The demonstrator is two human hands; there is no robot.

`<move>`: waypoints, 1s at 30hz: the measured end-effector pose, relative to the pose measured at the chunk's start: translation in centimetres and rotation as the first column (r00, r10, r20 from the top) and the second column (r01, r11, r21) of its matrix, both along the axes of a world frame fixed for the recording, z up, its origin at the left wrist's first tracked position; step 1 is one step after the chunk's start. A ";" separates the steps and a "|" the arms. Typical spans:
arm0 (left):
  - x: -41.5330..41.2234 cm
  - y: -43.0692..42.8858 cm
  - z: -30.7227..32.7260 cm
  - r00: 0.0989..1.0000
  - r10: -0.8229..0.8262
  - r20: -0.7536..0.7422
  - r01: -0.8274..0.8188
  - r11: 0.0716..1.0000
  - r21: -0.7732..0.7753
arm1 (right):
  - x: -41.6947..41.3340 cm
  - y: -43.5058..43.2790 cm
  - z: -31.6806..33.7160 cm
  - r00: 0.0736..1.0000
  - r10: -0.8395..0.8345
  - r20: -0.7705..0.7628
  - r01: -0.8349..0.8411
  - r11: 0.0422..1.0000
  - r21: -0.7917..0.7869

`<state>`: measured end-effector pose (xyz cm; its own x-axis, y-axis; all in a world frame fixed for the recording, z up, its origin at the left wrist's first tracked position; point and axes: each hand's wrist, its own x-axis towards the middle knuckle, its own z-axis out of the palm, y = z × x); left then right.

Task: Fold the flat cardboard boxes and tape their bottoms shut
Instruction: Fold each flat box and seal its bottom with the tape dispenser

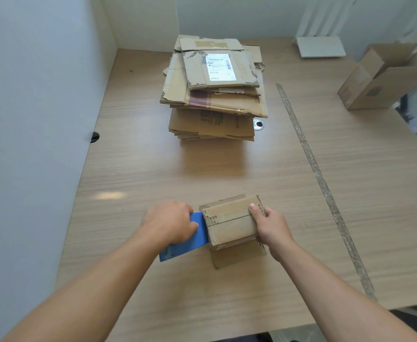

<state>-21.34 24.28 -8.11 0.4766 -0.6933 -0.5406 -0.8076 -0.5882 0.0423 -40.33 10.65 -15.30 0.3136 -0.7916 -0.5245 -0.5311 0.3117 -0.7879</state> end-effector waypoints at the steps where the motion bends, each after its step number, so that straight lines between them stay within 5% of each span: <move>1: -0.6 0.1 -0.2 0.999 -0.001 0.036 0.001 1.000 -0.001 | 0.0 0.1 0.1 1.000 0.004 0.002 -0.004 1.000 0.012; 16: 0.2 7.5 -6.2 0.971 0.233 0.048 -0.217 0.951 -0.223 | 0.1 0.9 2.2 0.959 -0.185 0.214 0.136 0.966 0.221; 22: 0.5 7.5 -6.7 0.960 0.275 -0.056 -0.280 0.936 -0.214 | -0.2 1.3 2.3 0.973 -0.109 0.204 0.086 0.990 0.116; 25: -0.5 6.8 -6.1 0.959 0.284 -0.006 -0.258 0.863 -0.435 | -0.2 1.5 2.2 0.988 -0.051 0.147 0.046 0.998 0.038; 28: -2.5 5.4 -5.1 0.958 0.235 -0.165 -0.286 0.740 -0.608 | -0.3 1.3 1.7 0.994 -0.025 0.104 0.023 1.000 0.020; 30: -4.1 3.9 -3.9 0.862 0.247 -0.442 -0.472 0.709 -0.524 | -0.2 1.2 1.9 0.995 -0.055 0.081 0.052 0.998 0.037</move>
